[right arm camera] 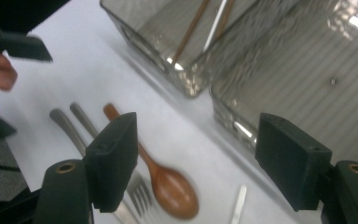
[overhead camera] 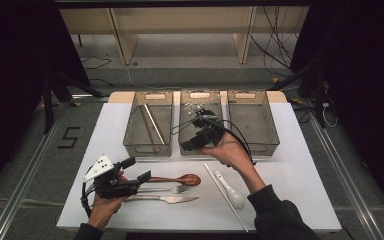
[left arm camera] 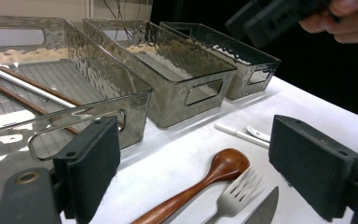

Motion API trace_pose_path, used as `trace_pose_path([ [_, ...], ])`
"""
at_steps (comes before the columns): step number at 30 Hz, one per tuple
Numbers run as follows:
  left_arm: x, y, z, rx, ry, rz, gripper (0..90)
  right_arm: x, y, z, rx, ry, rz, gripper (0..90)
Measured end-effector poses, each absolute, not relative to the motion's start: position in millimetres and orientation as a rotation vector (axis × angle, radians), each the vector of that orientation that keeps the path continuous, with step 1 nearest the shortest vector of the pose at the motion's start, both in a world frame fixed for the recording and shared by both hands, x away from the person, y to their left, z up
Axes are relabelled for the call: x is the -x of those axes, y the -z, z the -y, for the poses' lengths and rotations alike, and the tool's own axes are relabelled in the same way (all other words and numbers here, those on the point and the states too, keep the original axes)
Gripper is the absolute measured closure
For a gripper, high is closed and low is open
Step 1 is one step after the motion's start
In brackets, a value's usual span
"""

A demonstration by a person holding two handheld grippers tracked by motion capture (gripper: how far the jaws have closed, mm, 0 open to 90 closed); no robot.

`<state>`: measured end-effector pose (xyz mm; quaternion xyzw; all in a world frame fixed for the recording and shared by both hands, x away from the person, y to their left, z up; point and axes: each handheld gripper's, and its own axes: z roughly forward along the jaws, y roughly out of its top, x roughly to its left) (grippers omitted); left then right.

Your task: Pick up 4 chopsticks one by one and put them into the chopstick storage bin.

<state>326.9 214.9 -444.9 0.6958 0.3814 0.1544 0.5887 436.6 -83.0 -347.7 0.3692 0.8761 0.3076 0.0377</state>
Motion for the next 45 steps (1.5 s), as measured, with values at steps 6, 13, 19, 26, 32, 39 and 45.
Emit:
trace_pose_path([
  [6, -327, 445, -215, -1.621, -0.36, -0.889, 16.3, -420, 364, 100, -1.157, -0.885, -2.72, 31.1],
  [13, -327, 445, -214, -1.623, -0.362, -0.888, 16.3, -406, 383, 115, -1.203, -0.839, -2.736, 31.5],
  [19, -327, 445, -215, -1.623, -0.361, -0.889, 16.3, -397, 397, 125, -1.227, -0.801, -2.743, 31.0],
  [26, -327, 445, -214, -1.625, -0.363, -0.889, 16.3, -387, 415, 128, -1.237, -0.735, -2.769, 30.6],
  [32, -327, 445, -214, -1.626, -0.363, -0.888, 16.3, -380, 428, 130, -1.254, -0.684, -2.788, 34.6],
  [39, -327, 445, -214, -1.626, -0.364, -0.888, 16.3, -375, 442, 131, -1.276, -0.61, -2.815, 48.9],
  [45, -327, 445, -214, -1.628, -0.363, -0.888, 16.3, -374, 449, 133, -1.294, -0.536, -2.82, 55.7],
])
